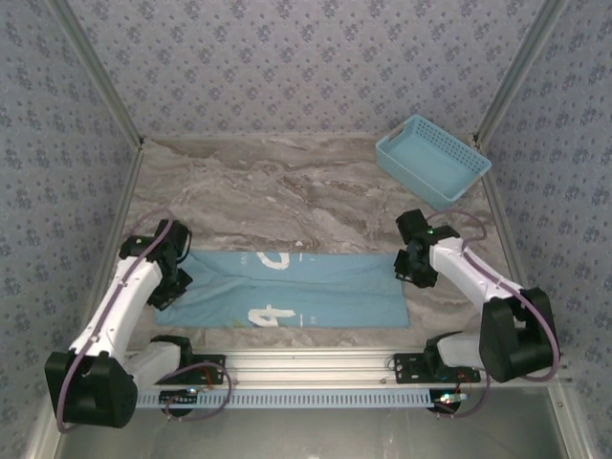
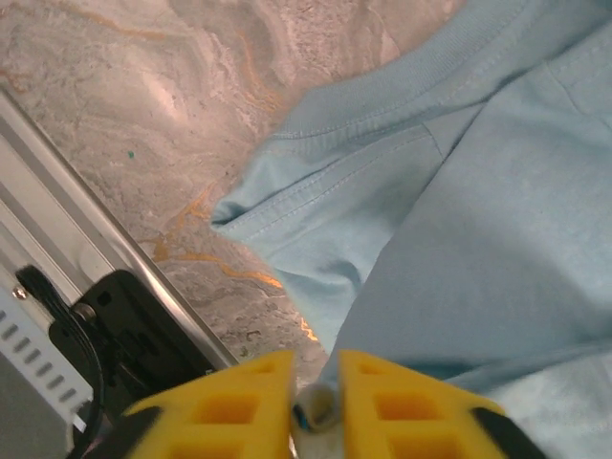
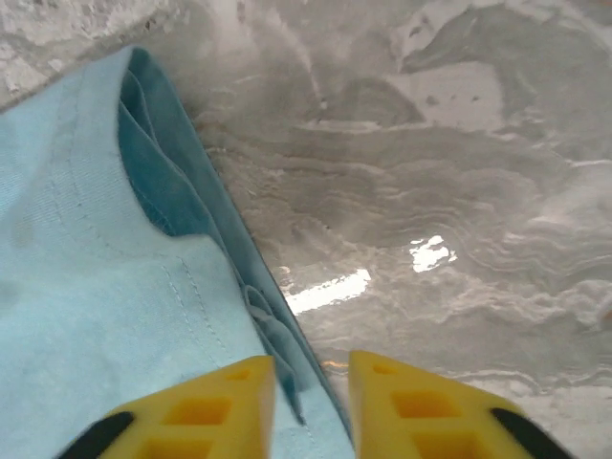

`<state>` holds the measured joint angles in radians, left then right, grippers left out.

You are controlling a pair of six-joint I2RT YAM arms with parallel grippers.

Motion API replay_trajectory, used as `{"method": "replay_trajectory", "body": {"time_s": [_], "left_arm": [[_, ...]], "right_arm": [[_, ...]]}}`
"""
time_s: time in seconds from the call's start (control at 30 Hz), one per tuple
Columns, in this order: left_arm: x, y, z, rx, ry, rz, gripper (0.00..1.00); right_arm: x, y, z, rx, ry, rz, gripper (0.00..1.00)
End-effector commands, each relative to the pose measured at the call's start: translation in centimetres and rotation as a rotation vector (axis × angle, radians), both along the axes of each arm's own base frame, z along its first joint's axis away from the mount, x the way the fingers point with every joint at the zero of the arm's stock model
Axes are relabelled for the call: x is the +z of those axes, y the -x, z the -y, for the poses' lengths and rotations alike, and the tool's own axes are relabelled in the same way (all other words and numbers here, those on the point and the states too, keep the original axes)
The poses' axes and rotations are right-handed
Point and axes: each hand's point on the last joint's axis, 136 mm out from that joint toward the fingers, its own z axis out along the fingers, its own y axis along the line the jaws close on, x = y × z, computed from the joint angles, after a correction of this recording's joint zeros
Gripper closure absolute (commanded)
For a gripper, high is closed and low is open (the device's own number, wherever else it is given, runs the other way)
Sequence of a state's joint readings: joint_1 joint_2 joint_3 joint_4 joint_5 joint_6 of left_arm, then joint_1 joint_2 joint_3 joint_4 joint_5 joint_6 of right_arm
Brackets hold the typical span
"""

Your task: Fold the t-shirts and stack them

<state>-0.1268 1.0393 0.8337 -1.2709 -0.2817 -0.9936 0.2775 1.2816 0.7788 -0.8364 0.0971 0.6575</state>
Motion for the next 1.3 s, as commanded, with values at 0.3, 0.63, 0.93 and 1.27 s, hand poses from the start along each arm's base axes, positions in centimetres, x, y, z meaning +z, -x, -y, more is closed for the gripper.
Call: {"method": "replay_trajectory", "body": {"time_s": [0.3,0.63,0.93,1.27], "left_arm": [[2.1,-10.3,4.7,-0.07,0.21,0.259,0.72],[-4.4,-14.6,8.0,-0.127,0.285,0.091,0.83],[-8.2,-10.0,3.8,0.004,0.234,-0.095,0.89],[-4.7,-10.0,1.6,0.005,0.157,-0.057,0.91]], "right_arm": [[2.7,-6.3,-5.1,0.003,-0.213,0.199,0.74],[-4.1,-3.1,-4.4,-0.128,-0.189,-0.091,0.78],[-4.2,-2.4,-1.0,-0.209,-0.145,-0.111,0.71],[-0.1,-4.7,-0.4,-0.134,-0.035,0.024,0.66]]}}
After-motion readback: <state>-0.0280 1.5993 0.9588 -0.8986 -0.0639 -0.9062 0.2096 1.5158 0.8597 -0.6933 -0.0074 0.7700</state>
